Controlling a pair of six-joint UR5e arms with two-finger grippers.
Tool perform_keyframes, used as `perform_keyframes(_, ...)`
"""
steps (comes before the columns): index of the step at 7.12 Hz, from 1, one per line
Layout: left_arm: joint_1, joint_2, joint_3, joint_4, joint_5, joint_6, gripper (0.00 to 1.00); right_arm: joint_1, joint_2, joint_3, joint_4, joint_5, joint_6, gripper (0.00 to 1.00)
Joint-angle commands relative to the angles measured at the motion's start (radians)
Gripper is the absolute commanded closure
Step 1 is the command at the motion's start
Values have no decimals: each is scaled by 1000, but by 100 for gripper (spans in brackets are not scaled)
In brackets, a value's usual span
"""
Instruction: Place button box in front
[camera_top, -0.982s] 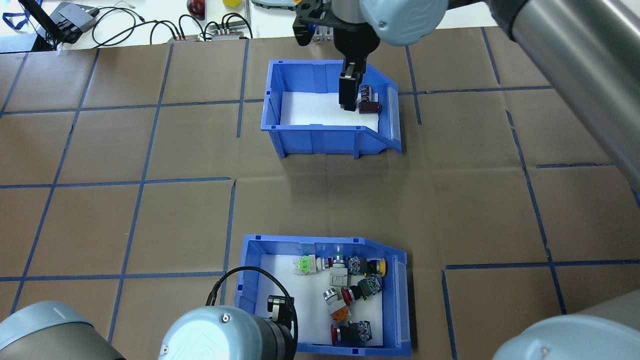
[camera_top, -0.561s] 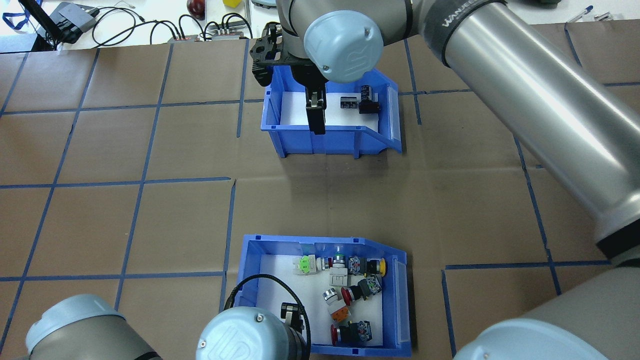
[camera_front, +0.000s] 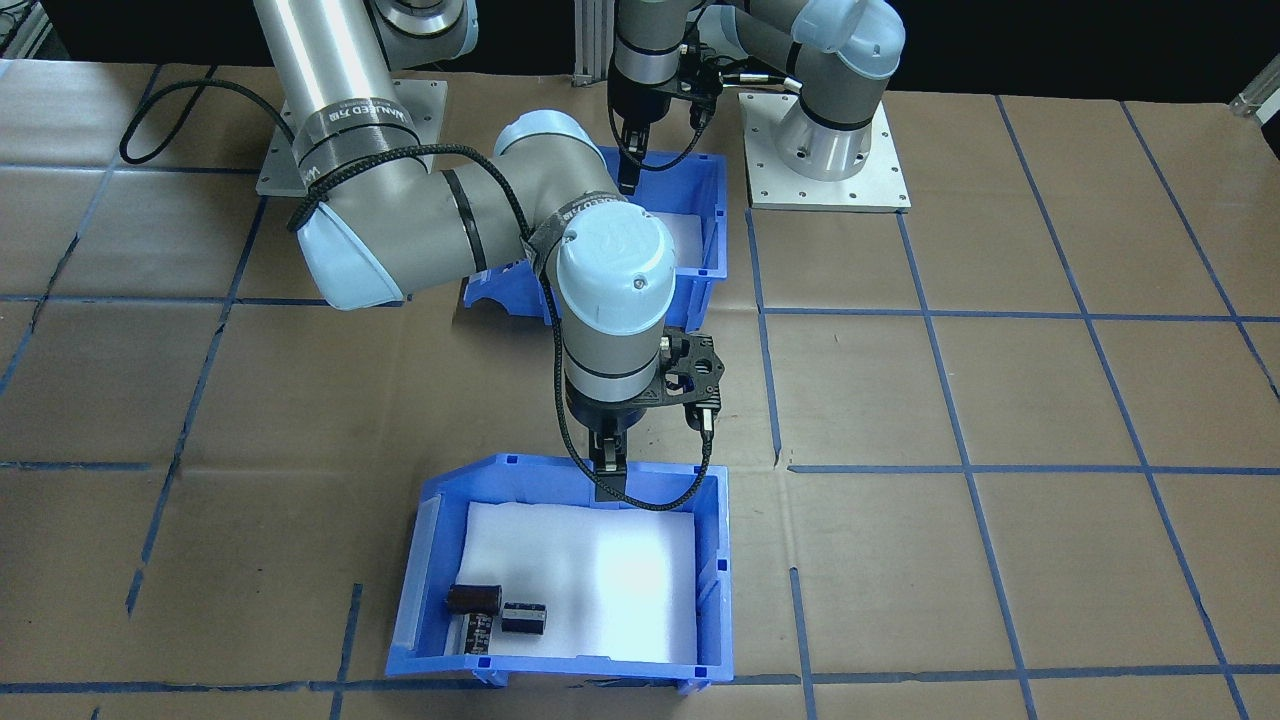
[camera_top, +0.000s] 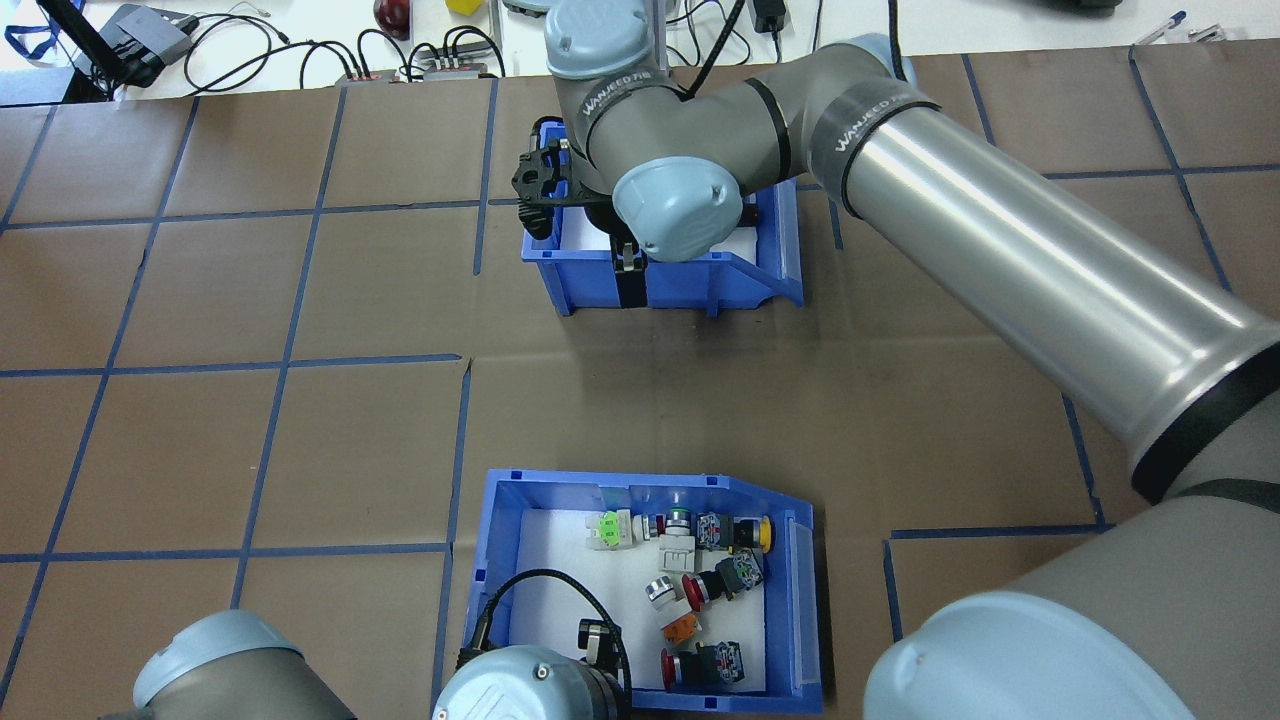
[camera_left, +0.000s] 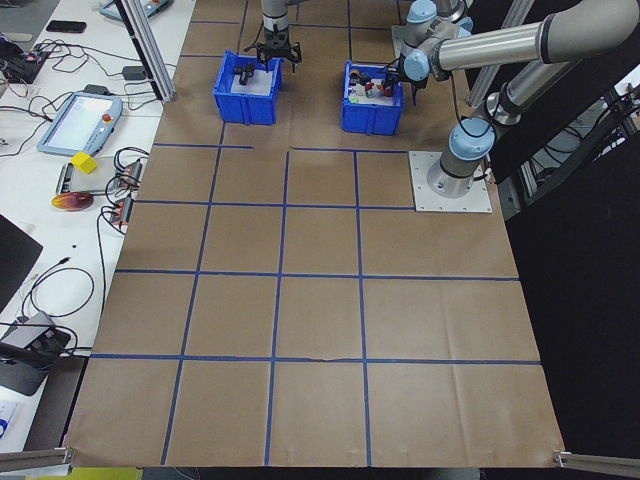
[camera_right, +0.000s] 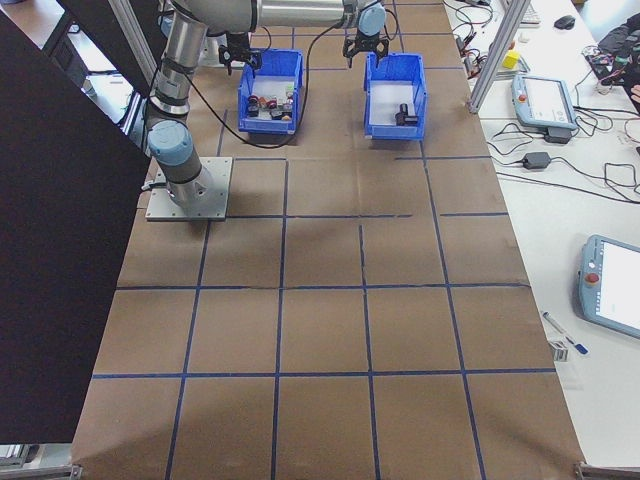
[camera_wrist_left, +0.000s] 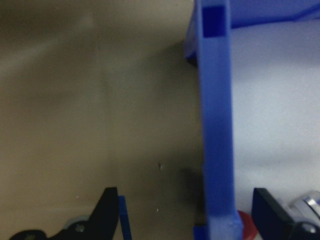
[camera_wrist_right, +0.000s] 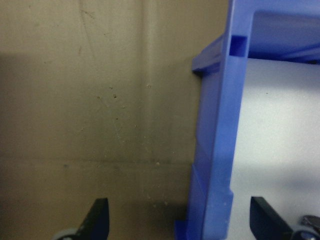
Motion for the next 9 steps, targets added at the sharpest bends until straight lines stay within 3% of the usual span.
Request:
perform_keyframes(1, 1, 0, -23, 59, 10, 1, 52, 0, 10, 59, -85, -1, 3, 0)
perform_keyframes(2, 1, 0, -25, 58, -3, -5, 79, 0, 20, 54, -85, -1, 7, 8)
perform_keyframes(3, 1, 5, -23, 61, -21, -16, 98, -1, 23, 50, -85, -3, 7, 29)
perform_keyframes(4, 2, 34, -16, 59, -59, -31, 100, -1, 22, 44, -86, -13, 0, 59)
perform_keyframes(5, 4, 43, 19, 44, -44, -31, 100, -1, 16, 42, -112, -44, 0, 80)
perform_keyframes(6, 7, 48, 79, -35, -43, -21, 100, -3, 11, 41, -150, -62, -1, 89)
perform_keyframes(7, 15, 45, 145, -121, -21, -8, 100, -12, 4, 36, -166, -64, -1, 91)
perform_keyframes(9, 121, 46, 172, -157, -19, 71, 100, -39, -41, 27, -166, -145, -18, 92)
